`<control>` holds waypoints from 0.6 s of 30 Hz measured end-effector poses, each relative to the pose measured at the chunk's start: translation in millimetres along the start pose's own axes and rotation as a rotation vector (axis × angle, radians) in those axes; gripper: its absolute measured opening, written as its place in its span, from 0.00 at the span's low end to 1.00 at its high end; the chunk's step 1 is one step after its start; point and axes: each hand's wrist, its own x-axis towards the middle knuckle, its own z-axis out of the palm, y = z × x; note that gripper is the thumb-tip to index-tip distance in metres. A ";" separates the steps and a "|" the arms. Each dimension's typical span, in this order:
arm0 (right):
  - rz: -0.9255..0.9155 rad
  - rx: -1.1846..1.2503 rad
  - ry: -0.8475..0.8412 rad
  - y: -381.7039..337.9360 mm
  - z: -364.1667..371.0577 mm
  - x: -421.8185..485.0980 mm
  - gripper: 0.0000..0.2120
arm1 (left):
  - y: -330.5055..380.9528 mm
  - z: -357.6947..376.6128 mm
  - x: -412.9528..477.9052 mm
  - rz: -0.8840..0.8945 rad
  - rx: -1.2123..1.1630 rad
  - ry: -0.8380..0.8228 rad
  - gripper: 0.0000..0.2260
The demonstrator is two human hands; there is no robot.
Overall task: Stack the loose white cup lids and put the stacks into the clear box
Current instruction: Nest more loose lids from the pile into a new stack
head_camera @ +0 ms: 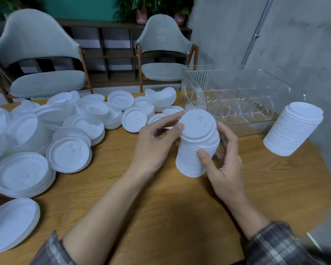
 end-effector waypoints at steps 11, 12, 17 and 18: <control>-0.007 -0.060 -0.006 6.1 0.1 -0.9 0.34 | 2.8 11.0 1.3 0.139 0.317 -0.052 0.10; -0.003 -0.055 -0.006 5.3 0.1 -1.2 0.34 | 3.3 11.7 -0.7 0.140 0.348 -0.063 0.12; 0.001 -0.074 -0.014 3.2 -0.1 -2.0 0.33 | 3.5 10.6 -5.6 0.152 0.437 -0.097 0.26; -0.001 -0.079 -0.017 3.4 -0.2 -2.0 0.34 | 3.7 10.4 -5.6 0.158 0.438 -0.094 0.26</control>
